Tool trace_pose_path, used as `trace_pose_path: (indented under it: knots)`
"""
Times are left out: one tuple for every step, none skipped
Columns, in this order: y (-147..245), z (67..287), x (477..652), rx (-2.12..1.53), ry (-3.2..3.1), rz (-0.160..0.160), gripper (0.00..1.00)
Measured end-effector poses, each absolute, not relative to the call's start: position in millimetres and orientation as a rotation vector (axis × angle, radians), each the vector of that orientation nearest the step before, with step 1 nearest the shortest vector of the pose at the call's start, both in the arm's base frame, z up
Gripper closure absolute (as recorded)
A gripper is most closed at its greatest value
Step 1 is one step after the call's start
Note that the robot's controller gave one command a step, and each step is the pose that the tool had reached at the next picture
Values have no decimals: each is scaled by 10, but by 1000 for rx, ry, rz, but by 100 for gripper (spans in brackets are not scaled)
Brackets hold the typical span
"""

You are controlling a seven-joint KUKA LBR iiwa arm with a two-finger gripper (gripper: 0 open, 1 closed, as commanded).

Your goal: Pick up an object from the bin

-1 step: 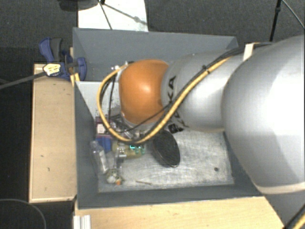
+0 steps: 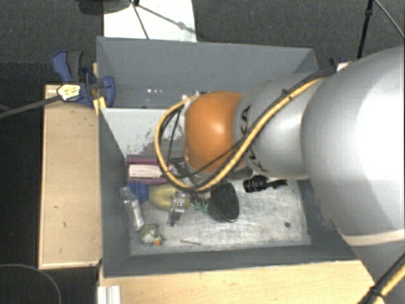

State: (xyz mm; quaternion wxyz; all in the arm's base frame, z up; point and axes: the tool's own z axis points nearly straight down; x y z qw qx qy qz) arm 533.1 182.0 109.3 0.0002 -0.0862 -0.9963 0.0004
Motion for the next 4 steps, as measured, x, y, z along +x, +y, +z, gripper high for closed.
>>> trace_pose_path:
  knots:
    - [1619, 1073, 5348, -630, -3074, 2, 0]
    - [1809, 1019, 5320, -1093, -2948, -3, 0]
    - [1678, 693, 5460, -1160, -2916, 2, 0]
    - [1820, 701, 5365, -1505, -2755, 2, 0]
